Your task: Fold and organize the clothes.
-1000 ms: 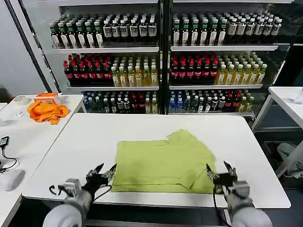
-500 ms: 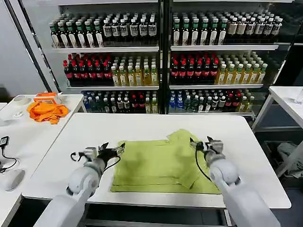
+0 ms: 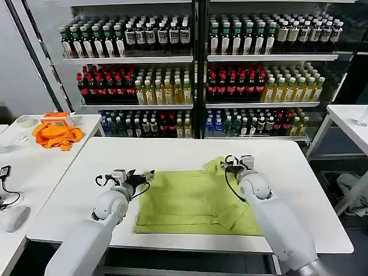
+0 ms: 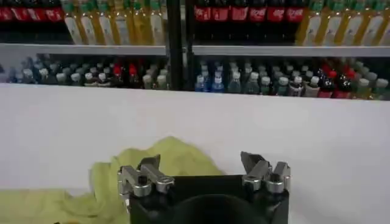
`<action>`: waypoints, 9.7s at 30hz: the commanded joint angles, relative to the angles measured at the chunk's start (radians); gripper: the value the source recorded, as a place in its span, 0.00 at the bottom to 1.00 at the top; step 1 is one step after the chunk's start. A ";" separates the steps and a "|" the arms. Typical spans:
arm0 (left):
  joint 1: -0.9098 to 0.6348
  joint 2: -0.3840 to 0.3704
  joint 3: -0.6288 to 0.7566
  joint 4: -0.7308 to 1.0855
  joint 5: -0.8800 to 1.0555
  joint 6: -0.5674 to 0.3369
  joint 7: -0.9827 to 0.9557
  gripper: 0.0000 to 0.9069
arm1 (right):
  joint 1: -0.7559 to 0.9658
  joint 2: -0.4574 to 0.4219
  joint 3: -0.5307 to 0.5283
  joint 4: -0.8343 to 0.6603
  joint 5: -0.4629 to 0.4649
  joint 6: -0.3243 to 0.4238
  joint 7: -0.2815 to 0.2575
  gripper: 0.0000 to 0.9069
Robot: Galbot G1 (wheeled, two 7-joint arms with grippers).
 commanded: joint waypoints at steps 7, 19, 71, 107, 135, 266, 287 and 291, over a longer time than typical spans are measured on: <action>-0.021 -0.005 0.023 0.057 0.006 0.019 0.016 0.44 | 0.024 0.028 -0.006 -0.069 -0.001 -0.008 -0.007 0.16; -0.006 -0.009 0.008 0.069 0.004 0.005 0.038 0.01 | 0.003 0.025 -0.003 -0.057 0.001 -0.007 -0.010 0.00; 0.252 0.081 -0.125 -0.307 -0.068 -0.020 0.071 0.01 | -0.440 -0.122 0.192 0.571 -0.042 0.061 -0.022 0.00; 0.381 0.067 -0.150 -0.353 0.006 0.001 0.089 1.00 | -0.673 -0.099 0.301 0.653 -0.095 0.002 -0.030 1.00; 0.507 -0.156 -0.166 -0.375 0.032 -0.185 -0.021 1.00 | -0.896 -0.056 0.389 0.824 -0.183 0.075 -0.031 1.00; 0.416 -0.226 -0.142 -0.360 -0.259 -0.244 -0.036 1.00 | -0.867 -0.047 0.377 0.814 -0.191 0.173 -0.025 1.00; 0.411 -0.196 -0.137 -0.247 -0.307 -0.178 0.002 1.00 | -0.826 -0.042 0.369 0.788 -0.190 0.163 -0.022 1.00; 0.413 -0.198 -0.117 -0.250 -0.334 -0.135 0.015 1.00 | -0.824 -0.043 0.373 0.786 -0.187 0.163 -0.022 1.00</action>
